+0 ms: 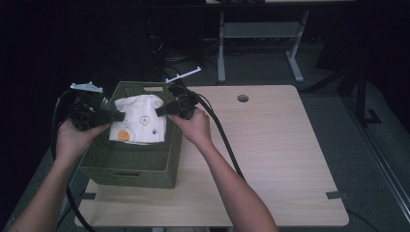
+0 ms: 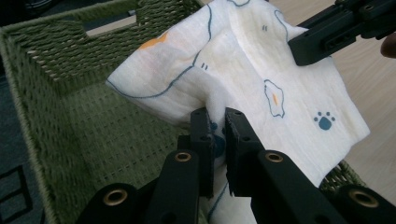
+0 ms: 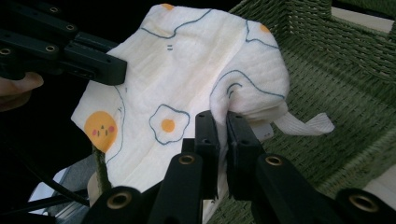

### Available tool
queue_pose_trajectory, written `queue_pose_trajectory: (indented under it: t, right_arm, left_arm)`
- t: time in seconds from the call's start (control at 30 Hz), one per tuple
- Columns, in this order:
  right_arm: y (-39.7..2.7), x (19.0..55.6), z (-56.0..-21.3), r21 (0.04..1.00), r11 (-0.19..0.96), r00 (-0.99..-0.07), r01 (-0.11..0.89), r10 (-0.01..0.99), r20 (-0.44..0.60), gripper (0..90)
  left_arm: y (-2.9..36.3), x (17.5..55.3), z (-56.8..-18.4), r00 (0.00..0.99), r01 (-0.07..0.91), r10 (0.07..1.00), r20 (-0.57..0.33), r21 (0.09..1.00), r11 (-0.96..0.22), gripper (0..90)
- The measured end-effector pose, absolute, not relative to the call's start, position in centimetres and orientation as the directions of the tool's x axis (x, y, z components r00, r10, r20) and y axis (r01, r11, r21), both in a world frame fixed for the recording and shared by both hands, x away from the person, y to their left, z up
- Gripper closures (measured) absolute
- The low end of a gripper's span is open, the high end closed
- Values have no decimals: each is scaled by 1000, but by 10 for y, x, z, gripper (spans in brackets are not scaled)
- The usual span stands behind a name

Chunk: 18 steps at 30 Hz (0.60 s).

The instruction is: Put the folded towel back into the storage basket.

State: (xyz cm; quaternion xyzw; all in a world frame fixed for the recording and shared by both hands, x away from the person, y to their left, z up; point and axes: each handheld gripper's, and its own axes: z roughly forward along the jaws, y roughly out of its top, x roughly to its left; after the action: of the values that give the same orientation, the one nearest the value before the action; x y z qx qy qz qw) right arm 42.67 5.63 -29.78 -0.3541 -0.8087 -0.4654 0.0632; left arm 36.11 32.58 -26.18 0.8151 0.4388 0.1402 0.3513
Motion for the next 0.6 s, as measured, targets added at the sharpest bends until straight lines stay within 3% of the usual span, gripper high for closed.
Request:
queue_pose_trajectory:
  t: [0.6]
  right_arm:
    - [69,432,-310,702,310,-735,641,512,445,842]
  left_arm:
    - [337,369,-274,560,643,825,-75,668,-375,833]
